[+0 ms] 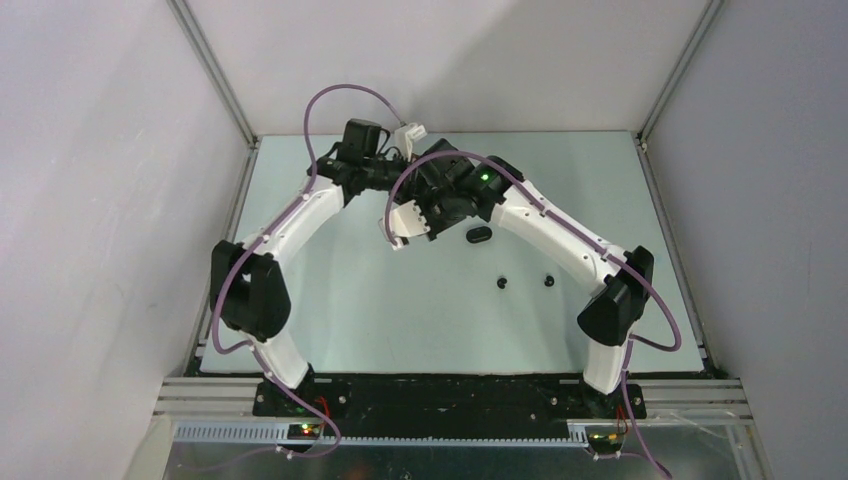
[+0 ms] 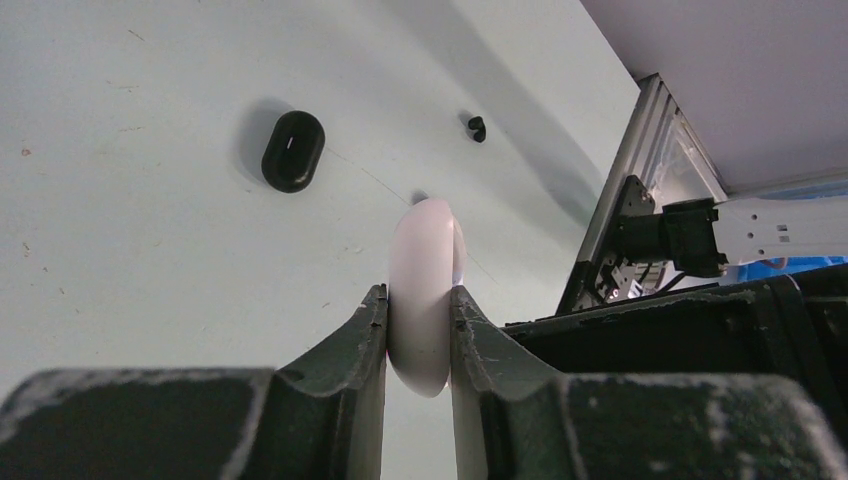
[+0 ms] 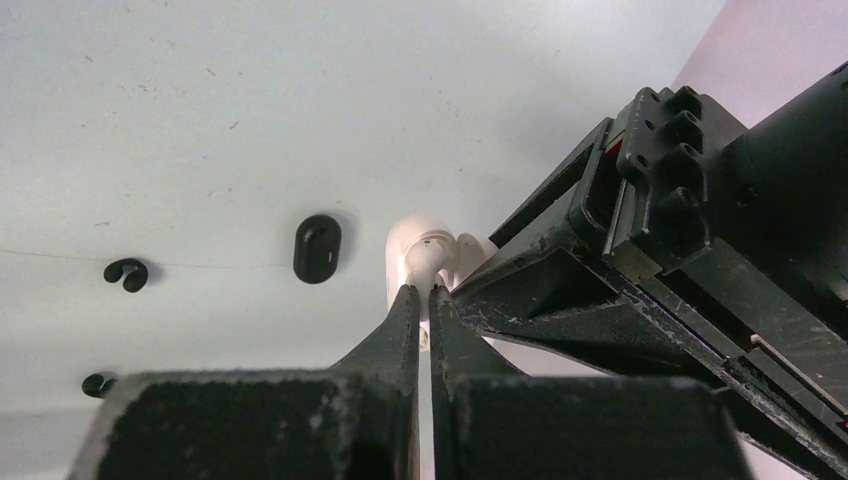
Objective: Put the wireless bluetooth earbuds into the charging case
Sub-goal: Place the earbud in the charging case.
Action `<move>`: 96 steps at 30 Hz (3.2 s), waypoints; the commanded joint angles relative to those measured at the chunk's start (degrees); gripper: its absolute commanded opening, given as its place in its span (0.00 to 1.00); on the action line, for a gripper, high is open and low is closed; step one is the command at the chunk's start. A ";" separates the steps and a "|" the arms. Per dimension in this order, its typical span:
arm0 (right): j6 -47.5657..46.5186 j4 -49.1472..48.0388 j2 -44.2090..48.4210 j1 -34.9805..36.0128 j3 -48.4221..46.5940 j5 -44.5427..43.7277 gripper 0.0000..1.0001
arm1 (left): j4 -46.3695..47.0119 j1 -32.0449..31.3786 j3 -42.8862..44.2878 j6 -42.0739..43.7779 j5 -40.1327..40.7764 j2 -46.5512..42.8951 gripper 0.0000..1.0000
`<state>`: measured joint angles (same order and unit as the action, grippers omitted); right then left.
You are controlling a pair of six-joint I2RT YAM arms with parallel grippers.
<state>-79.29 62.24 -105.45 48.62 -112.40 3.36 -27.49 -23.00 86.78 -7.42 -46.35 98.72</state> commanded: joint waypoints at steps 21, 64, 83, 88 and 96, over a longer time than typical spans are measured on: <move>1.61 0.27 1.37 -0.92 -1.08 -7.31 0.00 | 1.80 0.38 3.36 -3.88 -5.90 1.48 0.00; 6.07 -4.00 7.91 -2.05 3.65 2.79 0.00 | 6.21 2.26 2.90 -10.13 -11.73 3.78 0.00; 5.59 -6.35 5.14 -2.05 3.34 0.92 0.00 | 6.63 2.29 2.29 -9.17 -12.23 2.44 0.00; 5.35 -7.24 5.42 -1.97 3.42 -0.17 0.00 | 6.59 2.30 2.26 -9.08 -12.07 2.45 0.00; 3.79 -7.27 5.58 -1.45 2.98 -0.85 0.00 | 6.64 2.26 2.25 -9.18 -12.03 2.71 0.00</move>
<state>-74.54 56.40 -99.98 46.83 -106.85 3.64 -22.04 -20.82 88.60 -16.51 -56.21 103.31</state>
